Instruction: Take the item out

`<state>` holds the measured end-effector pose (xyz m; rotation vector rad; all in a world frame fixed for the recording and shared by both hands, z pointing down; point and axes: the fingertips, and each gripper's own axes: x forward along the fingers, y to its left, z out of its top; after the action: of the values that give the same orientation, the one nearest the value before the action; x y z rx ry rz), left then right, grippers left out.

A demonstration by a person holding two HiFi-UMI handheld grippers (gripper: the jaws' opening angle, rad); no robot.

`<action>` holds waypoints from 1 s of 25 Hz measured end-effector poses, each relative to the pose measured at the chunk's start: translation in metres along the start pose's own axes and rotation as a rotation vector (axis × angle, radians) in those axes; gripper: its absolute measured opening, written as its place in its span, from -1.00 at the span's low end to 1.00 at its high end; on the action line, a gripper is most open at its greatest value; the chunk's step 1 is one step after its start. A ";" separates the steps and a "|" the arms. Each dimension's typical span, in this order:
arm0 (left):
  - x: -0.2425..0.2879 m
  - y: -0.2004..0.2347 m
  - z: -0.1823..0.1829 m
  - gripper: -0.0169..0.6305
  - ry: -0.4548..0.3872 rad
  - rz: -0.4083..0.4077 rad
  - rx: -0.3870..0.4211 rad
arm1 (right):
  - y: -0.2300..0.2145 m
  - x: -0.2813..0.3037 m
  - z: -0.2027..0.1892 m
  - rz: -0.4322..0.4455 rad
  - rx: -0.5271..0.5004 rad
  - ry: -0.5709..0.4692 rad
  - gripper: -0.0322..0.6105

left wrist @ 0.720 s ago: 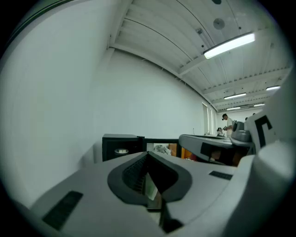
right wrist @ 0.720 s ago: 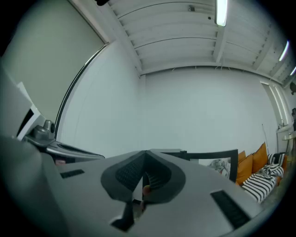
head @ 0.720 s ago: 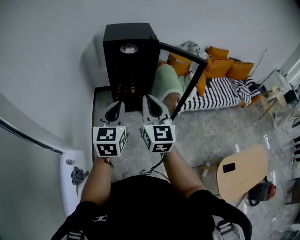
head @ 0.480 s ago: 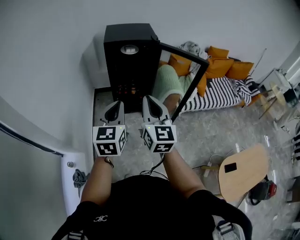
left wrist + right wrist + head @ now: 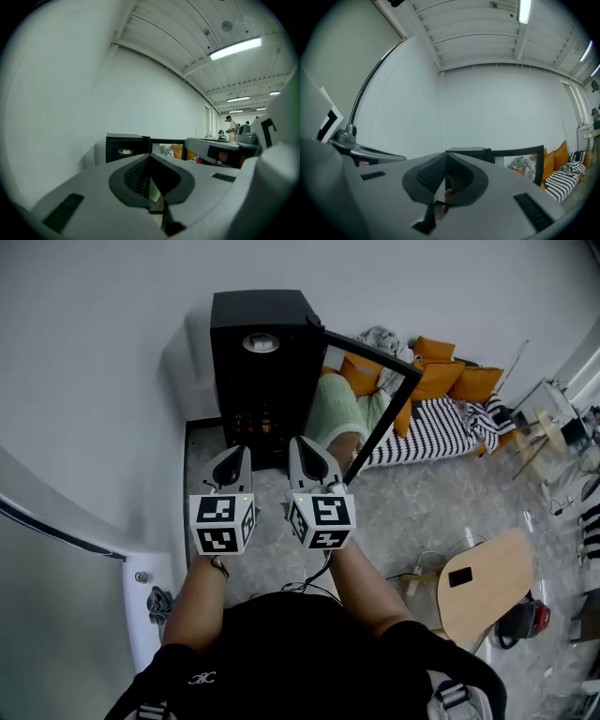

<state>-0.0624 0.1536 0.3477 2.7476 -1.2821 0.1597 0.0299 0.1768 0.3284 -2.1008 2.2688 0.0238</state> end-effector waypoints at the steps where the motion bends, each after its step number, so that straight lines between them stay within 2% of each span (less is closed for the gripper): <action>1: 0.000 0.003 0.000 -0.92 -0.001 -0.001 -0.002 | 0.002 0.001 0.000 0.000 0.001 0.004 -0.89; 8: -0.001 0.024 -0.006 -0.92 0.005 -0.012 -0.037 | 0.018 -0.003 0.030 0.020 0.008 -0.072 -0.89; 14: 0.009 0.033 -0.008 -0.92 0.010 -0.005 -0.020 | 0.019 0.002 0.044 0.019 0.011 -0.103 -0.89; 18: 0.029 0.036 -0.007 -0.92 0.005 0.016 0.057 | 0.006 0.025 0.036 0.026 0.029 -0.101 -0.89; 25: 0.087 0.062 -0.002 -0.92 0.009 0.050 0.068 | -0.020 0.091 0.018 0.053 0.049 -0.089 -0.89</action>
<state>-0.0545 0.0484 0.3650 2.7680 -1.3689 0.2236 0.0432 0.0850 0.3066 -1.9751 2.2496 0.0620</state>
